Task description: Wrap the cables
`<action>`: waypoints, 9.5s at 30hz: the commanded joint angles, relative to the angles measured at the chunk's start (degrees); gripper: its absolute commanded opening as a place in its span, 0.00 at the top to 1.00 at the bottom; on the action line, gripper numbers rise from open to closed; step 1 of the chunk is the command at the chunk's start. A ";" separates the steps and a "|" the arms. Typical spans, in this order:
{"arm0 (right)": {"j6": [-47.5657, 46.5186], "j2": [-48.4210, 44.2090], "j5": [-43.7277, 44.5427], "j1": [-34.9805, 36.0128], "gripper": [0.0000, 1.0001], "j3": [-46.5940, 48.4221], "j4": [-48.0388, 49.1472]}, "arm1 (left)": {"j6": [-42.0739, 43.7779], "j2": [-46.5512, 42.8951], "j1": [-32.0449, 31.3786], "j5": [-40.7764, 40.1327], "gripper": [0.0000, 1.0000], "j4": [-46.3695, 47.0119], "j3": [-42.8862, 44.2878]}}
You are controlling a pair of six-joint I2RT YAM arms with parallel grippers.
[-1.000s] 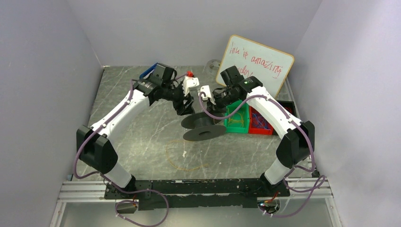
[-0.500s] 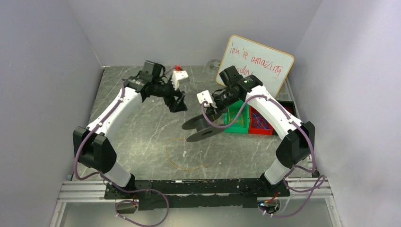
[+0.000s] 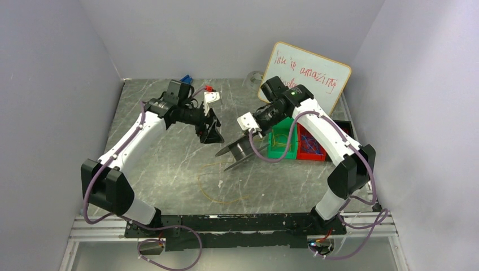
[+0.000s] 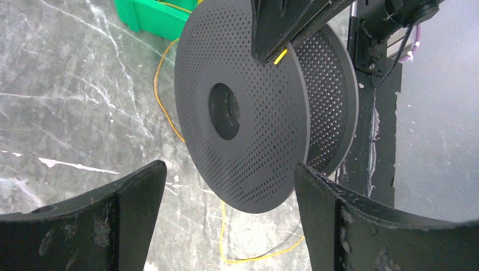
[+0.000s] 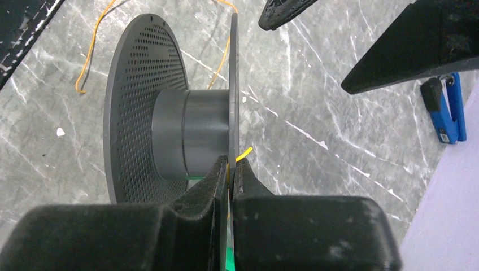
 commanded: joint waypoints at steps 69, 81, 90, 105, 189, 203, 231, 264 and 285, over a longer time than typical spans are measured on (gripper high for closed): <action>29.05 0.22 -16.37 -3.76 1.00 -4.14 18.99 | 12.62 -0.93 -10.22 -6.49 0.48 -4.12 -1.90; 23.14 0.80 -17.45 -3.71 1.00 -1.95 12.84 | 10.45 -1.25 -10.61 -11.89 0.97 -1.58 -2.10; 23.60 -1.00 -14.54 -5.12 0.36 -4.61 13.91 | 10.06 -2.71 -10.52 -13.22 0.98 -1.68 -1.42; 24.80 -1.71 -17.10 -9.30 0.43 -9.48 12.86 | 8.37 -3.29 -9.60 -12.48 0.97 -1.29 0.00; 13.83 -7.52 7.97 7.19 1.00 -1.10 13.94 | 13.14 2.22 -10.91 -9.05 0.23 -17.07 16.48; 14.56 -7.58 4.83 4.20 1.00 -1.44 14.98 | 17.37 1.83 -11.06 -3.05 0.23 -22.31 15.22; 18.57 -6.36 -5.35 -0.26 1.00 1.03 15.15 | 15.40 2.01 -11.68 -2.78 0.45 -18.60 13.23; 16.41 -6.23 -9.31 -0.98 1.00 4.88 10.93 | 11.56 2.83 -12.85 -11.20 0.61 -14.13 11.54; 16.35 -6.03 -9.39 -0.91 1.00 5.69 10.08 | 7.81 4.15 -12.88 -16.17 0.71 -11.23 12.29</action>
